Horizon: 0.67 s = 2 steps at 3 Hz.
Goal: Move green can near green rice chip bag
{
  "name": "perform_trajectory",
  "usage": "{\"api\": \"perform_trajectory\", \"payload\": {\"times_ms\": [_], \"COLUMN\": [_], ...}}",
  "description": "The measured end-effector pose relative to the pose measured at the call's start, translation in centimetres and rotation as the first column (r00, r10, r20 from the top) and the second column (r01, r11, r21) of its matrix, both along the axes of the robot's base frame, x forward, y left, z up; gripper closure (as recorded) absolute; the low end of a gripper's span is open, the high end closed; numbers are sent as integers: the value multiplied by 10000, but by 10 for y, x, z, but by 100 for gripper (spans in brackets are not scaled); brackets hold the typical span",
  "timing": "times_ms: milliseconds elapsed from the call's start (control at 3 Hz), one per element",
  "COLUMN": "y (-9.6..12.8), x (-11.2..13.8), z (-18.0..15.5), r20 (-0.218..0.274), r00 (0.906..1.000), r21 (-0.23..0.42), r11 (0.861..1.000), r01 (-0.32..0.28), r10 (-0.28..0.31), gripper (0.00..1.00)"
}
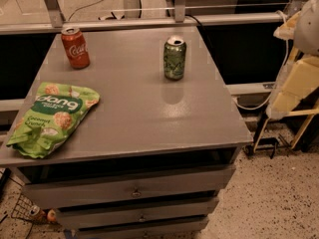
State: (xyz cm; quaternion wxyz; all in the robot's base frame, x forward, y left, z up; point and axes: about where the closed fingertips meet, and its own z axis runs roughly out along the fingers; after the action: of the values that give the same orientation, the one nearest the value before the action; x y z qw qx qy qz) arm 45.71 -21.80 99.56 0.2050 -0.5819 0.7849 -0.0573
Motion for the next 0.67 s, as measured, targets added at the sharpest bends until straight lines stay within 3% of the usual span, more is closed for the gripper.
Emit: {"api": "perform_trajectory", "payload": {"times_ms": [333, 667], "y": [-15, -24], "x": [39, 100], "z": [-10, -31], "r20": [201, 197], "r00": [9961, 9822], "r21": [1126, 3228], "r11": [9901, 9309], "r01": [836, 1707], "r10": [-864, -1870], "gripper": [0, 0]}}
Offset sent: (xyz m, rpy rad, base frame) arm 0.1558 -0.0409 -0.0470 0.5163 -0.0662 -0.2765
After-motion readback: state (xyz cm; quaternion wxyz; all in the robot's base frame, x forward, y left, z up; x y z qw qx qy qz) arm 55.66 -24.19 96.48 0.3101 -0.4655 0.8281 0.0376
